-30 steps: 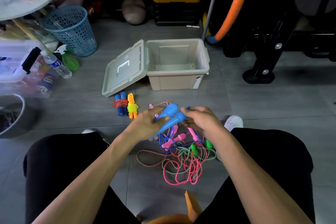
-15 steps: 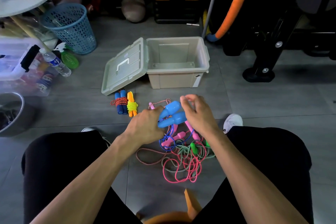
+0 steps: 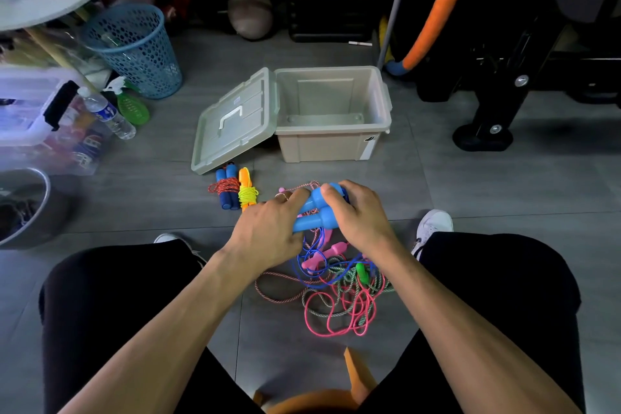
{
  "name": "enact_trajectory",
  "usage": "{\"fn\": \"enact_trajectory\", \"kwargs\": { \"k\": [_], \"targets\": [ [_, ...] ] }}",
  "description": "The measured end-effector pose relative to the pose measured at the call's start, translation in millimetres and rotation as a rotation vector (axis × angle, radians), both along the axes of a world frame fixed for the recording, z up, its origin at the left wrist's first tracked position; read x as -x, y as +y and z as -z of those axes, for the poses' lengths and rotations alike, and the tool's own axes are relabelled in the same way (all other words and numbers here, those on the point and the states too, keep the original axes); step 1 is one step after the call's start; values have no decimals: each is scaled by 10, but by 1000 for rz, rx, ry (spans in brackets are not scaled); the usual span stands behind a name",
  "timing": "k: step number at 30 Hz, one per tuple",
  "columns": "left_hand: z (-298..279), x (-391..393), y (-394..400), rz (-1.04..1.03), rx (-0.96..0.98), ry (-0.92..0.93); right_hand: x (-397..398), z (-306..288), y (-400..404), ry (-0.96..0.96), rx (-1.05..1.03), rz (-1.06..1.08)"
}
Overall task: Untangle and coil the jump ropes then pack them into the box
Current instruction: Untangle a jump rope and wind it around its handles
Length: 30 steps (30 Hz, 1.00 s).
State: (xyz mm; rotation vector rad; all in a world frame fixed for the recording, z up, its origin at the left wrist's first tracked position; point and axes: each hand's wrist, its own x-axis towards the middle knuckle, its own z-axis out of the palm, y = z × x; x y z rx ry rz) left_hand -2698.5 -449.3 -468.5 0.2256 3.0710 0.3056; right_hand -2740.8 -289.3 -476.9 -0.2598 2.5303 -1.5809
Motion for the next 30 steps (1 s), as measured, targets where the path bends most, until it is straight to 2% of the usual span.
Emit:
{"fn": "enact_trajectory", "kwargs": {
  "k": [4, 7, 12, 15, 19, 22, 30],
  "targets": [
    [57, 44, 36, -171, 28, -22, 48, -39, -12, -55, 26, 40],
    [87, 74, 2, -156, 37, -138, 78, 11, -6, -134, -44, 48],
    [27, 130, -193, -146, -306, -357, 242, -40, 164, -274, 36, 43],
    [-29, 113, -265, -120, -426, -517, 271, -76, 268, -291, 31, -124],
    [-12, 40, -326, -111, -616, -642, 264, -131, 422, -319, -39, -257],
    [-8, 12, -381, -133, -702, -669, 264, -157, 525, -259, -74, -281],
    [-71, -43, -262, -286, -1131, -642, 250, -41, 546, -177, -61, -127]
  ]
}}
